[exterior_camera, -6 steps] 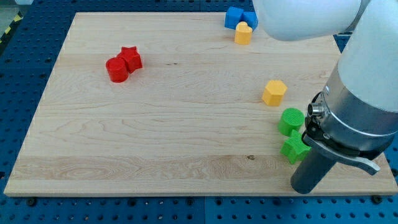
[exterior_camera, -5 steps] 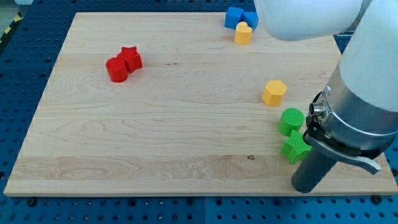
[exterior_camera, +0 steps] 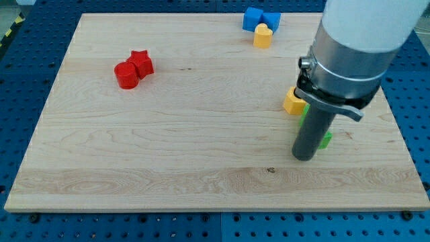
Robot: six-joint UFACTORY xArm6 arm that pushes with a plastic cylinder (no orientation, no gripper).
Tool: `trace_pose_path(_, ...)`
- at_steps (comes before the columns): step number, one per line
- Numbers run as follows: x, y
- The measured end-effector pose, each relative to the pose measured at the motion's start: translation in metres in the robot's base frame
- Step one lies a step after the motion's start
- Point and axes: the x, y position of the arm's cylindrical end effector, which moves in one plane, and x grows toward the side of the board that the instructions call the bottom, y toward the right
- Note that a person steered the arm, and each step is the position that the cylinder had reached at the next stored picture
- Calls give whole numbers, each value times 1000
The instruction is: Move the green circle with the green star towards the yellow hexagon
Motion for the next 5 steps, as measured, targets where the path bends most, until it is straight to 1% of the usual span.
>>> trace_pose_path(1, -9, 0)
trace_pose_path(3, -11, 3)
trace_pose_path(4, 20, 19)
trace_pose_path(5, 62, 39)
